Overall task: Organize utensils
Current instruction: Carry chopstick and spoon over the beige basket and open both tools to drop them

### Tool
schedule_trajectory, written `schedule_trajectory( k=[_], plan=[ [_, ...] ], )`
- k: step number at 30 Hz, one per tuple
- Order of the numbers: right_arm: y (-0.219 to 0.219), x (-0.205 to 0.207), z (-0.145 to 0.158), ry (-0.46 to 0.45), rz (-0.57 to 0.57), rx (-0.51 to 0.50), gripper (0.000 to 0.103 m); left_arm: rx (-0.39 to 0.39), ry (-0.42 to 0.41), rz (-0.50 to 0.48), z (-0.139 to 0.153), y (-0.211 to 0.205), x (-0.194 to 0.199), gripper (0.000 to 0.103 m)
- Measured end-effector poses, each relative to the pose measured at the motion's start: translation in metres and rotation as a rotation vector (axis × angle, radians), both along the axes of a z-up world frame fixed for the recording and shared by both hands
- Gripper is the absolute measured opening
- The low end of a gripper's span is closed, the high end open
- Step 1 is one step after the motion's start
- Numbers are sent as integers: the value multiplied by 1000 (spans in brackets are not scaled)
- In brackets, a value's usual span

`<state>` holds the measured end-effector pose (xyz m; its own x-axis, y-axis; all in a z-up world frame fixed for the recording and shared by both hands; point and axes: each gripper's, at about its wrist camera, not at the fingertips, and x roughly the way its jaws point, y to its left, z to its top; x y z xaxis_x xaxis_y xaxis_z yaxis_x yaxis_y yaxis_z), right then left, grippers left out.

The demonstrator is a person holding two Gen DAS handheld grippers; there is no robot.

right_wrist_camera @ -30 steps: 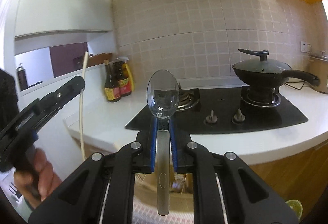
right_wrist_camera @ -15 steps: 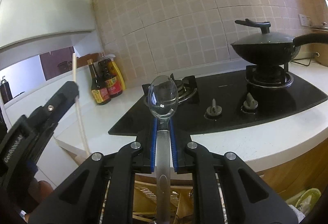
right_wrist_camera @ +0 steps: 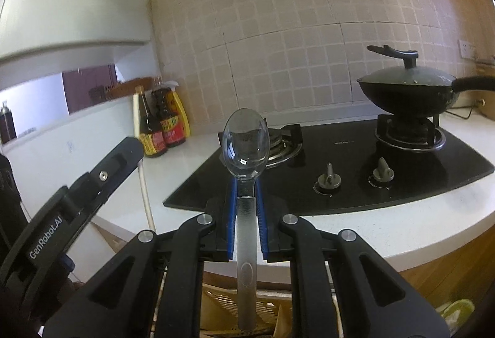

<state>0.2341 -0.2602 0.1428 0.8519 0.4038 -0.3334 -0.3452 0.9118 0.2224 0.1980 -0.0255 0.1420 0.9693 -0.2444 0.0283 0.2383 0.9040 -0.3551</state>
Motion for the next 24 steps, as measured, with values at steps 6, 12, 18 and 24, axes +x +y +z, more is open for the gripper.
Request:
schedule_trajectory(
  k=[6,12,18,24],
  plan=[
    [8,-8,-10,-53,-3,-48,10,40,3,33,-9,-4,-1,4],
    [7,-23,-14,-73,19,-56,11,61,-6,33,-15,-4,-9,5],
    [-10,-45,-23,-18,45,-17,46,43,32,-13,-23,10,-26,19],
    [-27,-82,-15,21,40,-3,46,48,55,-41,-15,28,-64,43]
  ],
)
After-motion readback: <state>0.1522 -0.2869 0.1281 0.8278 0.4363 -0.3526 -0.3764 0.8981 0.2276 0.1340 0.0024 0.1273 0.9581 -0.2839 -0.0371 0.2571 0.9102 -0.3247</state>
